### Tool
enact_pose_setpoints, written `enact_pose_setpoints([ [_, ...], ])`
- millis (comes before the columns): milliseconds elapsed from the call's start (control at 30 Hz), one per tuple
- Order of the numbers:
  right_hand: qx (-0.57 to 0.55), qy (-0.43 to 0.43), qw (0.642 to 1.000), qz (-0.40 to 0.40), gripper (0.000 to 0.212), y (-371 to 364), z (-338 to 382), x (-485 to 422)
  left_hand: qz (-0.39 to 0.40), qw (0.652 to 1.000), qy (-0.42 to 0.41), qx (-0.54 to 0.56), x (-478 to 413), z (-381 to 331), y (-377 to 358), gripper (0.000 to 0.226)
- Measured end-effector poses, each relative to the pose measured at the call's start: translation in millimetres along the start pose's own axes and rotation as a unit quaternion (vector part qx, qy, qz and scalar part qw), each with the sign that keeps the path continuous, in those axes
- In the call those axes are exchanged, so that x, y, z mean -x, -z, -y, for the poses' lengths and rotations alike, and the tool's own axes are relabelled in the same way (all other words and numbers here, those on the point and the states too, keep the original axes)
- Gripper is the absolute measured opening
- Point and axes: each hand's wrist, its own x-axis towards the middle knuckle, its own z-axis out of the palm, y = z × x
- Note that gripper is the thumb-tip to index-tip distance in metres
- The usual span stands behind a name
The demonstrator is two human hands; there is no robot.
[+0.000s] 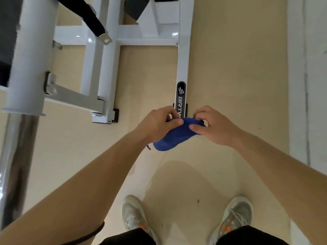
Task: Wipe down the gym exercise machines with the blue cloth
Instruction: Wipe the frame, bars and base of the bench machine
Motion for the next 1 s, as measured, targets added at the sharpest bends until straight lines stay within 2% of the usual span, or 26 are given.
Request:
enact_pose_setpoints([
  [67,0.003,0.009,1.0,-0.013,0.015,-2.2,-18.5,-31.1,0.042,0.999,0.017,0.004,-29.9,19.6,1.6,0.026],
  [133,0.001,0.0,0.999,-0.033,0.025,-7.0,-35.8,-62.4,0.069,0.997,0.016,-0.032,-59.6,44.0,2.9,0.02],
  [200,0.002,-0.006,0.999,-0.034,0.033,-10.1,-54.8,-95.0,0.054,0.998,0.009,-0.044,-90.8,71.3,3.3,0.015],
  [300,0.01,-0.005,0.999,-0.044,0.039,-14.3,-84.3,-141.6,0.053,0.998,0.027,0.021,-135.2,105.9,-0.6,0.027],
  [367,0.018,-0.015,0.998,-0.064,0.038,-20.0,-102.6,-170.0,0.045,0.998,0.046,0.025,-165.0,123.0,-8.4,0.036],
  [433,0.031,-0.029,0.994,-0.102,0.029,-27.1,-117.7,-197.4,-0.027,0.998,0.046,-0.022,-193.2,137.6,-21.0,0.036],
  [500,0.024,-0.03,0.987,-0.156,0.025,-36.1,-122.8,-211.5,-0.133,0.99,0.039,-0.019,-203.6,144.5,-36.1,0.024],
  [567,0.022,-0.018,0.972,-0.231,0.037,-48.4,-131.1,-212.9,-0.244,0.969,0.028,0.0,-202.2,145.4,-55.1,0.04],
  [600,0.016,-0.019,0.967,-0.255,0.042,-56.7,-136.2,-209.3,-0.269,0.963,0.031,0.006,-199.0,144.5,-64.5,0.052],
  [633,-0.001,-0.019,0.966,-0.257,0.045,-66.1,-141.2,-204.4,-0.271,0.961,0.04,0.028,-195.5,141.5,-72.9,0.058],
  [700,-0.059,-0.003,0.976,-0.21,0.051,-86.3,-149.8,-199.7,-0.218,0.963,0.086,0.131,-191.2,129.7,-89.8,0.059],
  [733,-0.103,0.011,0.977,-0.185,0.056,-97.1,-149.2,-198.6,-0.19,0.958,0.098,0.193,-189.9,123.0,-98.7,0.053],
  [800,-0.201,0.036,0.965,-0.162,0.065,-117.8,-143.5,-198.8,-0.169,0.943,0.073,0.279,-189.5,109.2,-117.6,0.035],
  [900,-0.328,0.054,0.928,-0.169,0.062,-142.9,-132.7,-191.0,-0.197,0.926,0.011,0.322,-189.7,102.2,-137.2,0.031],
  [1000,-0.349,0.08,0.921,-0.151,0.054,-156.5,-131.7,-173.0,-0.186,0.93,-0.019,0.317,-179.1,111.7,-145.3,0.037],
])
